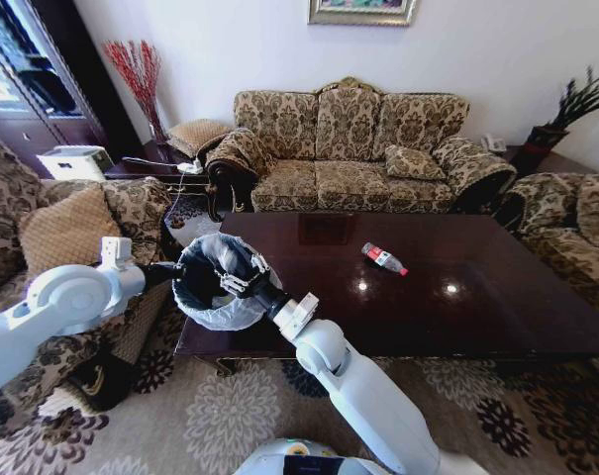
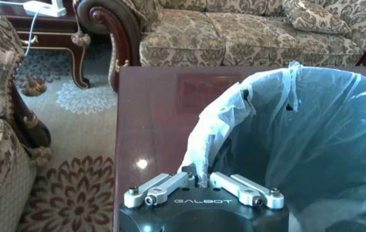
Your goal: Move to the front of the table and place the trash on the table into the trash bin.
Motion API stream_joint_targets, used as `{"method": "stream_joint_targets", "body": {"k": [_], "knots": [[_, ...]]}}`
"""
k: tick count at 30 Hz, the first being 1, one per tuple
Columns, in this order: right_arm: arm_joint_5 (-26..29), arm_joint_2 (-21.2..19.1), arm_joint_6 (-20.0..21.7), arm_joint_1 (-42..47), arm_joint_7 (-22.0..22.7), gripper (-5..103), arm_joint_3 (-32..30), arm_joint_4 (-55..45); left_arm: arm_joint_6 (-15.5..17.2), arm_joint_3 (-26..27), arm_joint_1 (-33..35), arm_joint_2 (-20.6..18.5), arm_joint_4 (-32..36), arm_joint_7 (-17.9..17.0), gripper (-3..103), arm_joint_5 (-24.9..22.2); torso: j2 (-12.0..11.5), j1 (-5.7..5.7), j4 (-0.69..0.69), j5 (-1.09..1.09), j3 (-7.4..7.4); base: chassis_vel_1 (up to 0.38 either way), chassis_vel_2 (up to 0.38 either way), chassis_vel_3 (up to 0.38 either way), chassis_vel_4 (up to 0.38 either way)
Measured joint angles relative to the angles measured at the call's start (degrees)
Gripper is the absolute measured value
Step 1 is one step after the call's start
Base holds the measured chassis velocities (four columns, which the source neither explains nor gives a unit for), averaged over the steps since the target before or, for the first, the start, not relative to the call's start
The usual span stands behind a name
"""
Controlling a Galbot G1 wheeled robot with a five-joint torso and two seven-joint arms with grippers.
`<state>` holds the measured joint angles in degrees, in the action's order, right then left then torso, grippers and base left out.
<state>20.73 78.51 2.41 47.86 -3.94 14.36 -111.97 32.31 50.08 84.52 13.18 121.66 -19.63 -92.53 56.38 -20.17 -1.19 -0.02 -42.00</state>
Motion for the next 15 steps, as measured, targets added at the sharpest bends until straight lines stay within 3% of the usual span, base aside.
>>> {"method": "stream_joint_targets", "body": {"k": [3, 5, 6, 10, 13, 15], "knots": [[0.14, 0.09, -2.42, 0.46, -0.16, 94, -0.16, -0.41, -0.06, -0.01, -0.03, 0.29, -0.14, 0.00, 0, 0.12, 0.00, 0.00, 0.00, 0.02, 0.00, 0.000, 0.000, 0.000, 0.000], [0.17, 0.17, -3.16, 0.76, -0.13, 94, -0.46, -0.81, -0.06, 0.00, -0.05, 0.33, -0.28, 0.00, 0, 0.15, 0.00, 0.00, 0.00, 0.03, 0.00, 0.000, 0.000, 0.000, 0.000], [0.53, 0.26, -4.45, 2.30, -0.17, 99, -1.87, -3.13, -0.07, 0.10, -0.12, 0.61, -0.70, -0.01, 0, 0.25, 0.00, -0.01, -0.01, 0.03, 0.00, 0.000, 0.000, 0.000, 0.000], [3.06, -1.13, -3.55, 6.12, 2.57, 100, -5.54, -8.00, -0.14, 0.40, -0.22, 1.43, -1.45, 0.01, 0, 0.55, 0.00, 0.00, 0.00, 0.02, 0.00, 0.000, 0.000, 0.000, 0.000], [4.90, -3.89, -1.64, 10.10, 8.44, 100, -13.24, -7.88, -0.32, 0.41, -0.54, 2.26, -2.29, 0.23, 0, 1.33, 0.00, 0.02, 0.00, 0.03, 0.01, 0.000, 0.000, 0.000, 0.000], [5.00, -4.40, -1.82, 11.22, 9.02, 100, -15.83, -7.02, -0.49, 0.29, -0.65, 2.52, -2.42, 0.23, 0, 1.58, 0.00, 0.01, 0.00, 0.03, 0.00, 0.000, 0.000, 0.000, 0.000]]}}
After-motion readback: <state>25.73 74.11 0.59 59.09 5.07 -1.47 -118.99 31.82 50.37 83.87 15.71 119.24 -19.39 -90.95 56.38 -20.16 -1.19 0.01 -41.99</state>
